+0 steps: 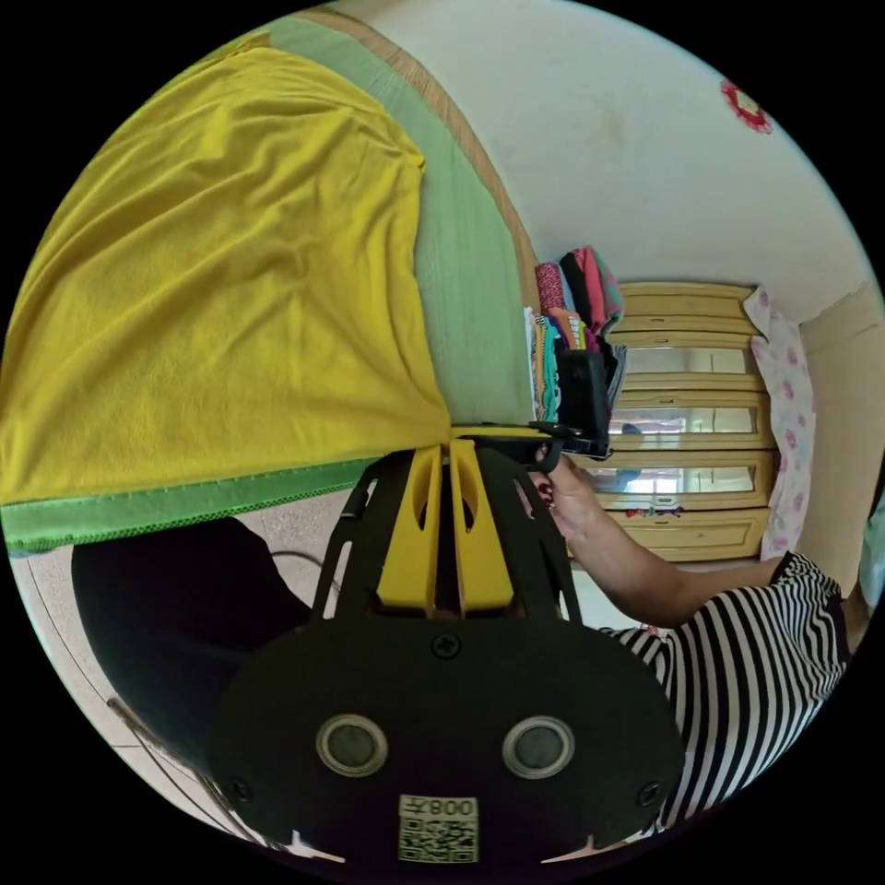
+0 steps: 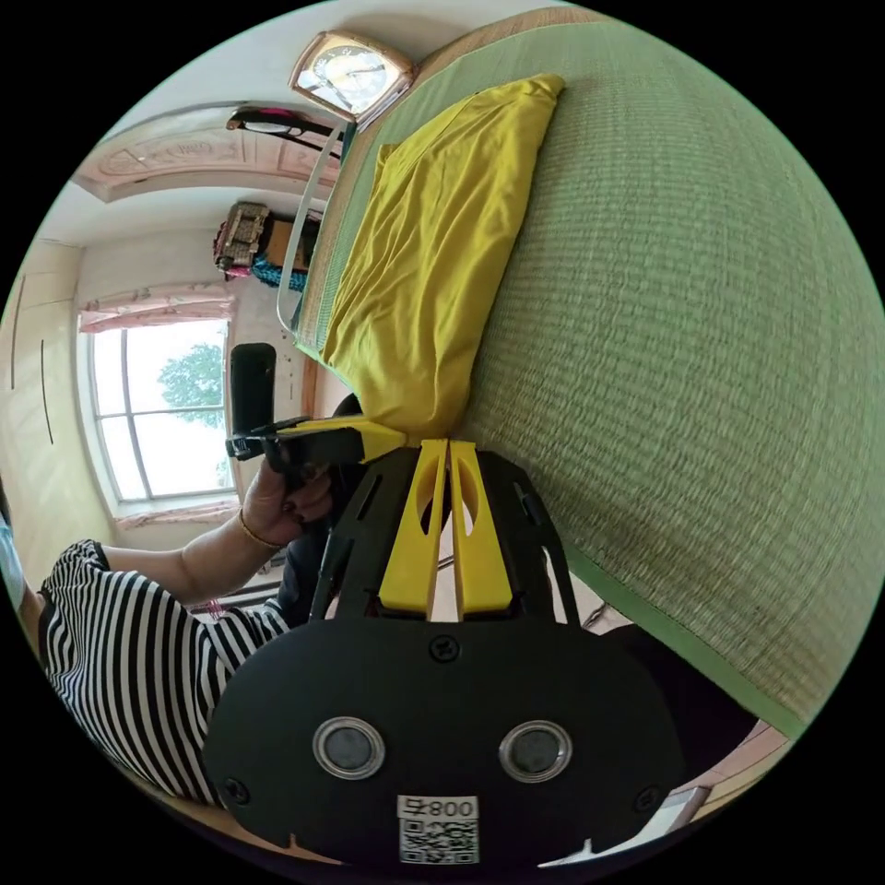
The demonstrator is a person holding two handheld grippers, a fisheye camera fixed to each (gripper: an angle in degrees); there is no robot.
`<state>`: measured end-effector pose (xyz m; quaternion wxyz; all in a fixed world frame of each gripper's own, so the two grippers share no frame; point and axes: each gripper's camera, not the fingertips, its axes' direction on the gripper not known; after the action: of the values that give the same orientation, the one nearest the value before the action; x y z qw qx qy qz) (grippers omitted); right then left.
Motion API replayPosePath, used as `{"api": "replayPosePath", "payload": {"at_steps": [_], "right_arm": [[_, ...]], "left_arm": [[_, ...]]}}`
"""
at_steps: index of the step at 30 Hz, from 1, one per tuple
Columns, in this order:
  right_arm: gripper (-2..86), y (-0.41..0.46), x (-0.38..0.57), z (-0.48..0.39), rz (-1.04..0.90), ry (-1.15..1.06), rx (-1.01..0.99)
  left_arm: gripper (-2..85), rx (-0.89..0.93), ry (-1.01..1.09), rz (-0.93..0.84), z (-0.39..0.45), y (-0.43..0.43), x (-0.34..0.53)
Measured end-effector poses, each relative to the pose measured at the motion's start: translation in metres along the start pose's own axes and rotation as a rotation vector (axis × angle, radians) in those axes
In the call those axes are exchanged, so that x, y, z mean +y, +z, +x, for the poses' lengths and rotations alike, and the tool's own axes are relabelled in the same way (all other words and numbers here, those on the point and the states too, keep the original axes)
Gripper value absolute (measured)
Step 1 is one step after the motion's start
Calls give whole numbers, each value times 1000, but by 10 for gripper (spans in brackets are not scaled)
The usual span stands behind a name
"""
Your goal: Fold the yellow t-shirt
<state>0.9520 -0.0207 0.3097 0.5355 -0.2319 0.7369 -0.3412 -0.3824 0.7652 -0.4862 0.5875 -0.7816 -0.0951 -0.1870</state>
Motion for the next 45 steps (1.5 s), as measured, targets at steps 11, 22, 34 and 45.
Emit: {"api": "replayPosePath", "payload": {"at_steps": [11,22,34,45], "right_arm": [[68,-12,21,53,106,51,-247],[102,7,2,93,146,124,-465],[92,25,-5,108,135,167,-484],[58,47,-14,92,112,149,-539]], "left_arm": [[15,16,37,56,-10,2,22],[29,56,27,72,-36,9,41],[21,-2,18,36,-63,19,62],[12,33,40,48,-87,-6,86]]}}
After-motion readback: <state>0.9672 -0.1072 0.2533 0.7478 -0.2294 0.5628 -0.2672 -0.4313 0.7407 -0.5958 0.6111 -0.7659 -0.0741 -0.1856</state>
